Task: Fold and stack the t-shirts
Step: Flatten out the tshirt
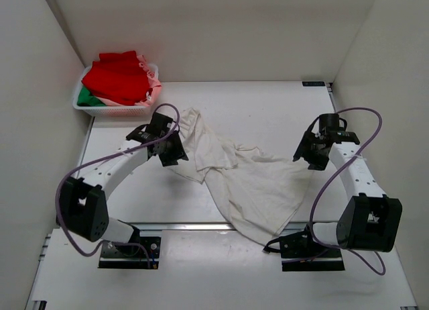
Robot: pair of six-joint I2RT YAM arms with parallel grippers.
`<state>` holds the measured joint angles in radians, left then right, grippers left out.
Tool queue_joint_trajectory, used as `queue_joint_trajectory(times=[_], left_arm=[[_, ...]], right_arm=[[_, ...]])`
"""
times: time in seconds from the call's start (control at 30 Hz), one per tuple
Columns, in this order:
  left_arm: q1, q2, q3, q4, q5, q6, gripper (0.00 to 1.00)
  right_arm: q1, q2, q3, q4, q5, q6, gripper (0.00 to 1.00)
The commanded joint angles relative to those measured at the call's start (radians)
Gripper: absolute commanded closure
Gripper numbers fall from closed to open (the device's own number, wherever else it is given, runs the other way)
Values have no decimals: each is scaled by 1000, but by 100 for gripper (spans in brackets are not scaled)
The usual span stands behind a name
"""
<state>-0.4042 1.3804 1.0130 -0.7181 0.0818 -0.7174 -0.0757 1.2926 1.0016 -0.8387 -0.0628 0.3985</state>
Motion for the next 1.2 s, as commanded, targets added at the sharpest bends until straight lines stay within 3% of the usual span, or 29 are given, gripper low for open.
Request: queue_joint_trajectory(times=[0.0,0.13,0.87,0.9,1.03,1.1,1.17], left_arm=[[-25,90,87,94,1,-45,45],[-64,176,118,134,7,-94,36],[-122,417,193,164,3,-146,41],[-122,416,187,170,6,-148,43],[-108,408,179,177,18,-148,69],[-94,404,177,183,27,-151,100],[-94,396,174,190,56,-157,100]], right_arm=[[28,20,12,38,15,26,44],[22,27,0,52,12,22,43],[-75,-9,-69,56,-22,5,44],[-72,-15,-67,56,-20,7,44],[-82,-21,-75,62,-17,11,44],[-95,-21,-87,66,-23,16,44],[-102,-21,-81,72,-17,16,44]])
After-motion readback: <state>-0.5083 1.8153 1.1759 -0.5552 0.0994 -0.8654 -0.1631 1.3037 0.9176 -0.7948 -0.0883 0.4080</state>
